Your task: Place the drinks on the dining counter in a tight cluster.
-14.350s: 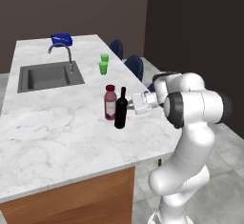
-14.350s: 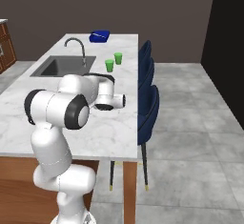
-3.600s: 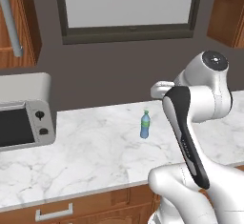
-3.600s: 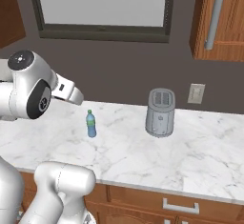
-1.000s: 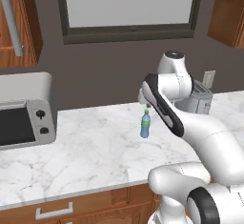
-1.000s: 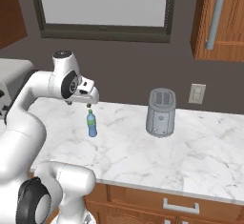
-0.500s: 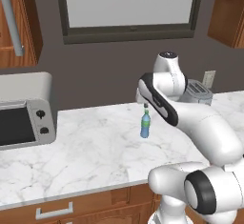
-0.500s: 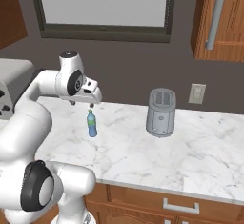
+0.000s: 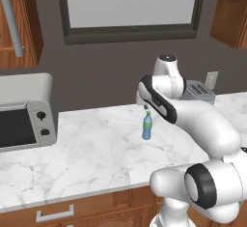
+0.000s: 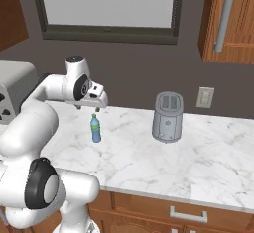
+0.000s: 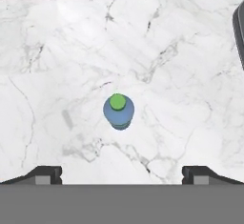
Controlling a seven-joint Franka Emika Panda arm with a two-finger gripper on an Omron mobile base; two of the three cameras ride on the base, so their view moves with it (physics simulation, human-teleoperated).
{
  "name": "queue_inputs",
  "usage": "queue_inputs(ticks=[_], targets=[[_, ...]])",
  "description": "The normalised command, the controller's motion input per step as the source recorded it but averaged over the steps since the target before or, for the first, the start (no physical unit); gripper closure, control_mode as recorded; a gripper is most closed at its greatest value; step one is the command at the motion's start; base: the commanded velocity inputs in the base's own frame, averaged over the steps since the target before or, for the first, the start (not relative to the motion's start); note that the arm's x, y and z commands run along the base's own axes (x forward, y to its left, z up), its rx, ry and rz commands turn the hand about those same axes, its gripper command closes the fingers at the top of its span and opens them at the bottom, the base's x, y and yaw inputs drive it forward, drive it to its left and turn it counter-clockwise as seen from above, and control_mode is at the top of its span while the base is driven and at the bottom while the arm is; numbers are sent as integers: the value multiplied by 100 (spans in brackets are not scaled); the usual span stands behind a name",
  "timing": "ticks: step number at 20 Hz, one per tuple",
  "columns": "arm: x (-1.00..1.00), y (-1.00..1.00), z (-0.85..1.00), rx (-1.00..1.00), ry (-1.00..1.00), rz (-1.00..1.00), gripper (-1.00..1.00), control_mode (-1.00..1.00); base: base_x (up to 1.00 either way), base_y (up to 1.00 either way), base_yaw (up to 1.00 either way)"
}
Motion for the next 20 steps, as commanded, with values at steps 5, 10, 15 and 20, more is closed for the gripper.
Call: queue_inputs(ticks=[5, 10, 15, 20], targets=[[36, 0, -2, 0, 2, 0, -100, -100, 0, 0, 0], [21, 0, -15, 0, 0, 0, -100, -100, 0, 0, 0], [2, 0, -15, 0, 0, 0, -100, -100, 0, 0, 0], [4, 0, -23, 0, 0, 0, -100, -100, 0, 0, 0]])
